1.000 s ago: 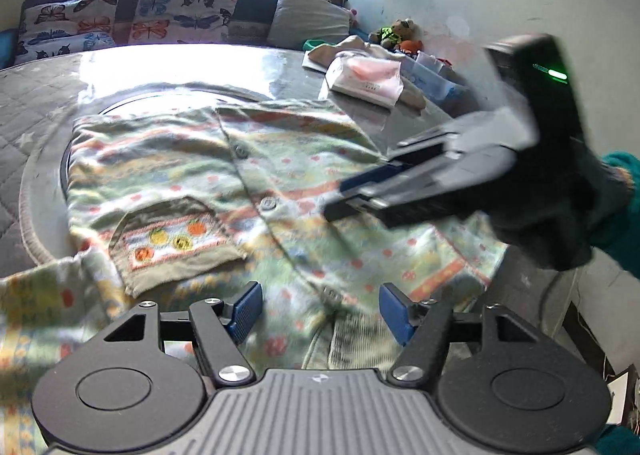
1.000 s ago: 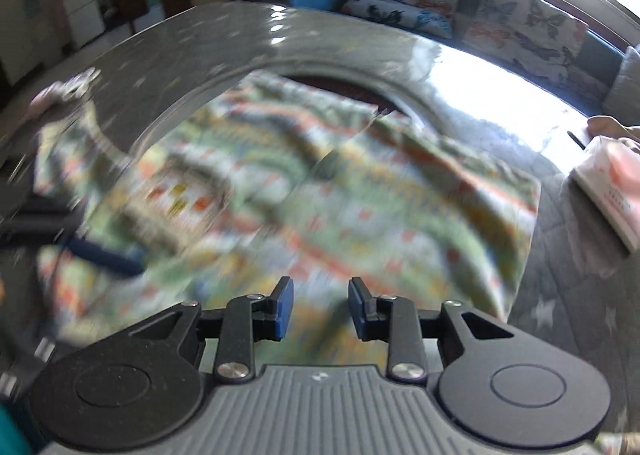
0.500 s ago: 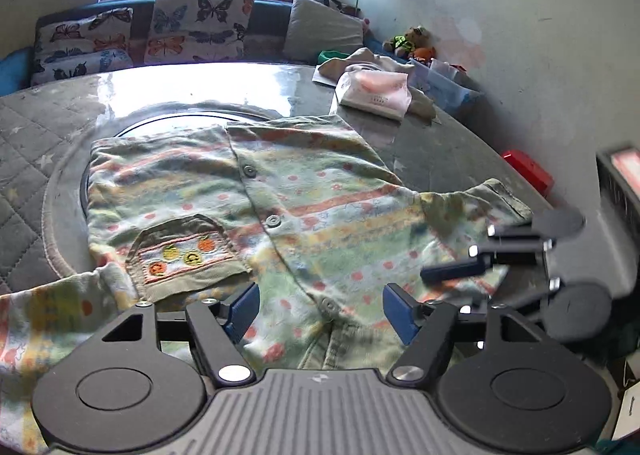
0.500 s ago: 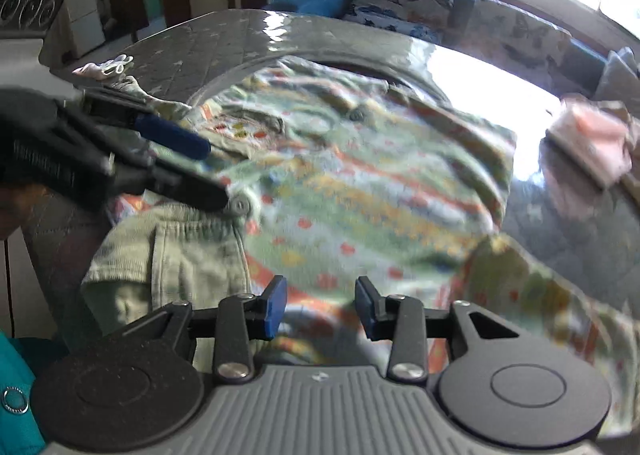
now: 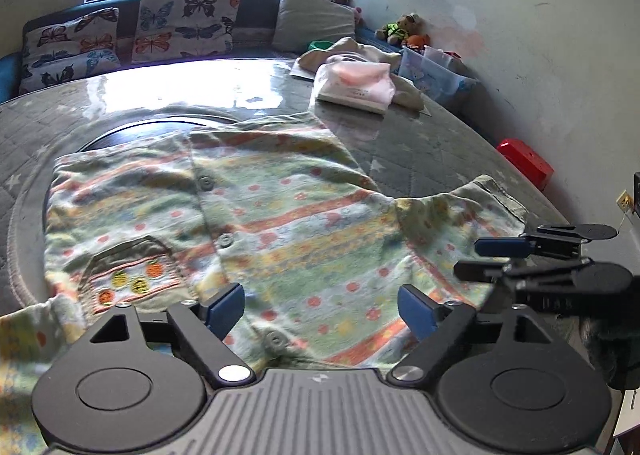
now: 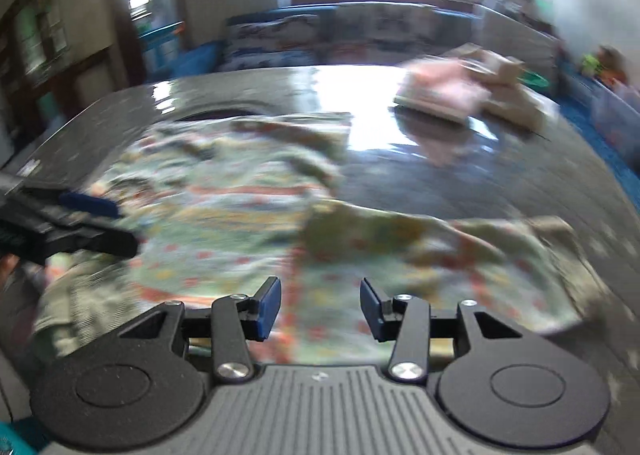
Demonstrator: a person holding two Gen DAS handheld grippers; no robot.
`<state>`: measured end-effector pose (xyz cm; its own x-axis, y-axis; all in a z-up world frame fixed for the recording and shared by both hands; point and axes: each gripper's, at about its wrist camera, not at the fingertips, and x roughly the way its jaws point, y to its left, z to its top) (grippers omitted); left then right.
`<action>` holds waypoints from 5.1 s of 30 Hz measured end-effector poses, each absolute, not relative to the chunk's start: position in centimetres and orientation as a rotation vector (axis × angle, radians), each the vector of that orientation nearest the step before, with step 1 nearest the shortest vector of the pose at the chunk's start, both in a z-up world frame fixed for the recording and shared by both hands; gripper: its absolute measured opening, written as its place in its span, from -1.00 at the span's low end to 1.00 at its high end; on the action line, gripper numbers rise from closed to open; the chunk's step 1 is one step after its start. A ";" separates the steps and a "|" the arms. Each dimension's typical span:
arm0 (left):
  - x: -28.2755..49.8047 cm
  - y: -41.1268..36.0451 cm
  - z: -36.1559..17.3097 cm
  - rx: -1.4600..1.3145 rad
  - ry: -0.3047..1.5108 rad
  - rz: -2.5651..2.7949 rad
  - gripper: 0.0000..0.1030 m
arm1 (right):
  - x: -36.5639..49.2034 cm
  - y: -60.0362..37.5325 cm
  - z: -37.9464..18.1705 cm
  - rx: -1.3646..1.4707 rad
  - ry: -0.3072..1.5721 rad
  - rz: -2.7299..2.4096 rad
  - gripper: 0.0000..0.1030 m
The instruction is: Fold clothes
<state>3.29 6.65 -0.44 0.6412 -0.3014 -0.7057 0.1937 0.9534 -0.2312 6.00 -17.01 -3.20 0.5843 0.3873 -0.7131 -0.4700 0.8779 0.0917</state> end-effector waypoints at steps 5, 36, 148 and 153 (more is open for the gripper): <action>3.9 4.9 -0.6 -0.104 0.847 -0.304 0.78 | 6.8 -21.2 -3.4 -0.058 0.776 0.346 -0.14; 6.4 -1.2 -0.6 0.003 0.895 -0.362 0.95 | 10.7 -30.6 -5.9 0.110 0.740 0.029 -0.55; 2.5 12.4 1.7 -0.362 0.756 -0.221 -0.81 | 3.1 -16.9 -3.6 -0.139 0.616 0.613 1.00; 3.7 11.2 5.3 -0.347 0.684 -0.290 -0.81 | 1.9 -15.7 -5.0 -0.230 0.612 0.620 1.00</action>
